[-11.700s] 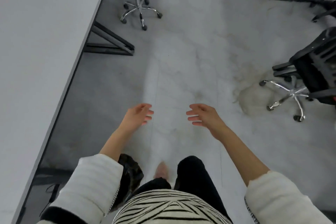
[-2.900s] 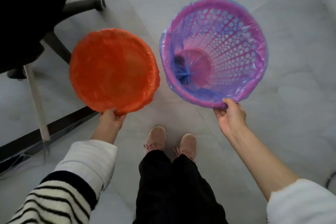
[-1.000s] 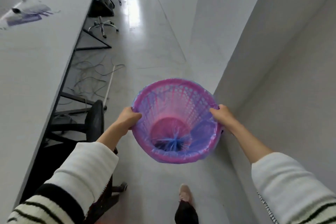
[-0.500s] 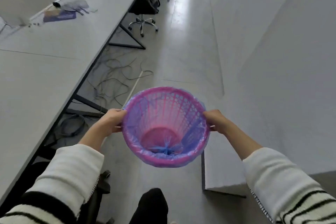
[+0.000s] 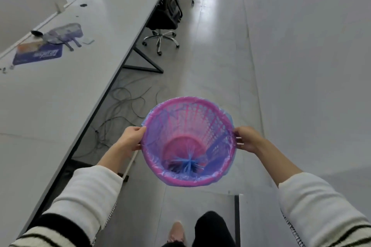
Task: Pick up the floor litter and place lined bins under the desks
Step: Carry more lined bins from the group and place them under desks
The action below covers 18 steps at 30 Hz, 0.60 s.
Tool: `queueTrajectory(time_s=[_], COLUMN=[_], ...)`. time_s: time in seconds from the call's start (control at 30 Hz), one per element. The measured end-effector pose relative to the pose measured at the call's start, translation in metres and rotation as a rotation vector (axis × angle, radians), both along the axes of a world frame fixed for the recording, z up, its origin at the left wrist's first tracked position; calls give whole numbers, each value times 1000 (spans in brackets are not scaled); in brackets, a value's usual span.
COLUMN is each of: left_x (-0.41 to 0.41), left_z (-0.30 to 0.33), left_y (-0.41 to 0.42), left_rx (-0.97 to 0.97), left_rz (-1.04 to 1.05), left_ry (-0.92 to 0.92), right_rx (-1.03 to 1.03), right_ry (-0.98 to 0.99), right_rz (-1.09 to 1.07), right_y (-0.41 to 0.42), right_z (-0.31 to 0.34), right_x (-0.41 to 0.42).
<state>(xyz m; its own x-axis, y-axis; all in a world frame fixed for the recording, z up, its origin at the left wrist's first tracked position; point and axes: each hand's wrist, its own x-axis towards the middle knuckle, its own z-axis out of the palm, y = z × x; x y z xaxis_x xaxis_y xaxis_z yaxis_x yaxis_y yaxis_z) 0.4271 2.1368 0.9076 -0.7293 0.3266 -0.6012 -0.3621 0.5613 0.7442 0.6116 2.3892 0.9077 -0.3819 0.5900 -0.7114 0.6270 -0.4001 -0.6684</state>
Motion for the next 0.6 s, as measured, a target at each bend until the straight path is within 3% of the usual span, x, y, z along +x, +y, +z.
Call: queueTrajectory(time_s=[0.3, 0.6], left_x=[-196, -368], left_z=[-22, -35], left_y=[188, 348], left_rx=[-15, 19], left_rz=[86, 157], left_ry=[42, -23], right_rx=[-175, -87], right_ry=[49, -24], right_rz=[-58, 9], right_y=[196, 370], right_z=[-26, -25], right_x=[-195, -398])
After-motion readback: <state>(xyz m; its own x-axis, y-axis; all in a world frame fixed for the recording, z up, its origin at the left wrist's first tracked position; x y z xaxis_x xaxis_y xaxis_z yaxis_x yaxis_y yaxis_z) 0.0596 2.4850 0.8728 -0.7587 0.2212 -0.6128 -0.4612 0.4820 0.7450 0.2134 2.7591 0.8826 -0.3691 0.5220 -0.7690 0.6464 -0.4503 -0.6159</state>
